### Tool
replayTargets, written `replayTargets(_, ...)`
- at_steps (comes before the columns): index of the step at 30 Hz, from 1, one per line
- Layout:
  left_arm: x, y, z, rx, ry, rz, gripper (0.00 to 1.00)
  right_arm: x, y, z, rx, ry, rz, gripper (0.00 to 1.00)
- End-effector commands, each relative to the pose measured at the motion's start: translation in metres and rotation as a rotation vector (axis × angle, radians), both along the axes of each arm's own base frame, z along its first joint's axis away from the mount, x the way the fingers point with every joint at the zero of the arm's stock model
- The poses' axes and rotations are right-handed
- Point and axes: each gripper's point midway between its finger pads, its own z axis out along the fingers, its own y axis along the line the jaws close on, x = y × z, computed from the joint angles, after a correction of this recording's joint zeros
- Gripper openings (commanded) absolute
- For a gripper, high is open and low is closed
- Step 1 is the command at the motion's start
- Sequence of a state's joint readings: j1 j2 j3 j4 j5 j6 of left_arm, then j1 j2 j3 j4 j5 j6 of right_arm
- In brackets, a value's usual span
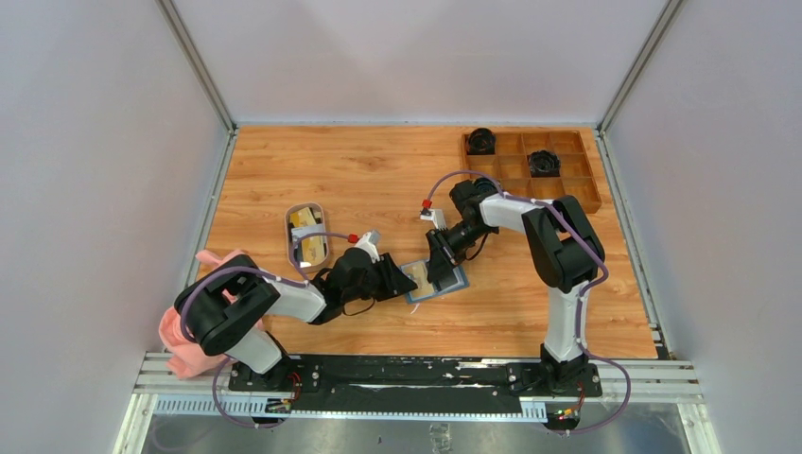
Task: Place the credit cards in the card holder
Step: Insert the credit card into the card holder.
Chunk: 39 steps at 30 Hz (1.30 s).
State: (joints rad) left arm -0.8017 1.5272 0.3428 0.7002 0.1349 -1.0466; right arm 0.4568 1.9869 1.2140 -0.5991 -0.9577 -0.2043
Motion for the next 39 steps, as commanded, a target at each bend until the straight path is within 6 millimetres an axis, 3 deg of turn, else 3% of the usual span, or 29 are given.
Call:
replayTargets(1,0.001,0.007,-0.008,0.05,0.003,0.01,0.39,-0.001,-0.005,-0.015,-0.067,-0.006,0.012,0.32)
replayTargets(15,0.002,0.003,-0.007,0.05,0.007,-0.002,0.39,-0.001,-0.005,-0.014,-0.065,-0.003,0.012,0.32)
replayTargets(25,0.001,0.013,-0.002,0.058,-0.009,0.03,0.39,-0.001,-0.005,-0.014,-0.063,-0.002,0.013,0.32)
replayTargets(39,0.002,0.005,-0.001,0.047,0.002,0.008,0.37,-0.001,-0.004,-0.014,-0.063,-0.003,0.013,0.32)
